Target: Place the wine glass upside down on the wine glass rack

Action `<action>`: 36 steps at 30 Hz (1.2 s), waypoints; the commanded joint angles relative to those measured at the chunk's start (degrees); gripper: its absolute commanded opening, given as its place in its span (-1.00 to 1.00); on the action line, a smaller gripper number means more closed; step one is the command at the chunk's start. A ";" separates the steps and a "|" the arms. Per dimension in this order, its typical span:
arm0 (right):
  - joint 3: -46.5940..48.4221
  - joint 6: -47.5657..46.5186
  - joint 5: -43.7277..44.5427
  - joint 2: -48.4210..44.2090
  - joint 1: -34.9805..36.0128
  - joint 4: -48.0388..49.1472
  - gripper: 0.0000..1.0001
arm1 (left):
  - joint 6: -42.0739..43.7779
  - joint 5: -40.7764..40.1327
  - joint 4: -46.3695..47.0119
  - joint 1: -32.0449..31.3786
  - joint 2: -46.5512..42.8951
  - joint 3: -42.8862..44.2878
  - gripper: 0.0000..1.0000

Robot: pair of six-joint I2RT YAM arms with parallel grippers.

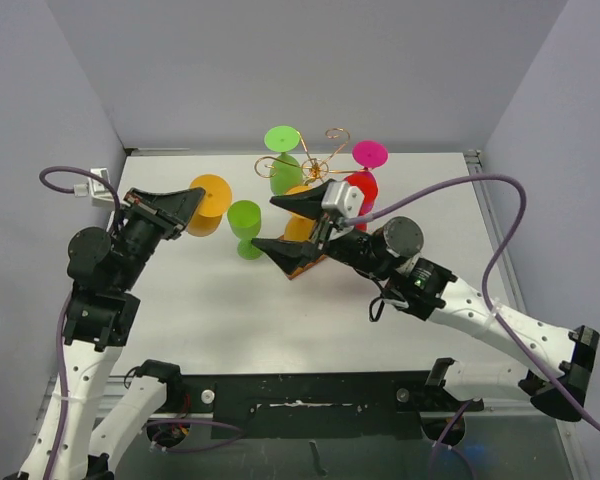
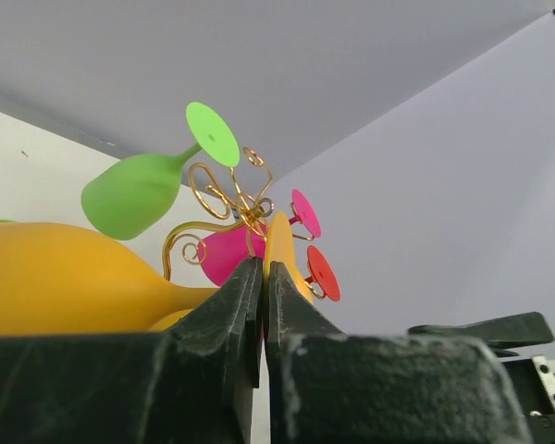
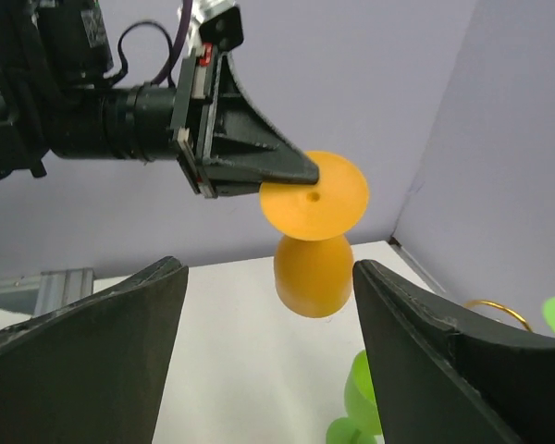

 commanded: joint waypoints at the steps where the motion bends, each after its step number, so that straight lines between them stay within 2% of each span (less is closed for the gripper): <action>1: -1.77 3.12 14.32 -5.90 -0.31 1.48 0.47 | 1.74 2.85 2.94 0.24 3.16 3.12 -1.00; 5: -3.05 5.78 24.24 -8.14 -0.50 1.44 0.47 | 0.66 6.43 4.34 0.10 6.26 4.71 -1.00; 12: -5.69 8.04 32.61 -11.48 -0.68 2.72 0.48 | -5.15 13.43 9.62 0.10 11.24 4.47 -1.00; 18: -7.98 9.75 35.14 -14.55 -0.78 2.99 0.48 | -10.38 16.10 15.79 -0.82 16.17 4.84 -1.00; 24: -9.88 9.85 34.73 -17.15 -0.80 2.58 0.49 | -10.19 15.47 15.65 -3.01 20.89 7.20 -1.00; 36: -12.17 10.88 35.95 -19.86 -0.76 2.40 0.50 | -15.73 12.01 18.83 -5.23 28.54 10.48 -1.00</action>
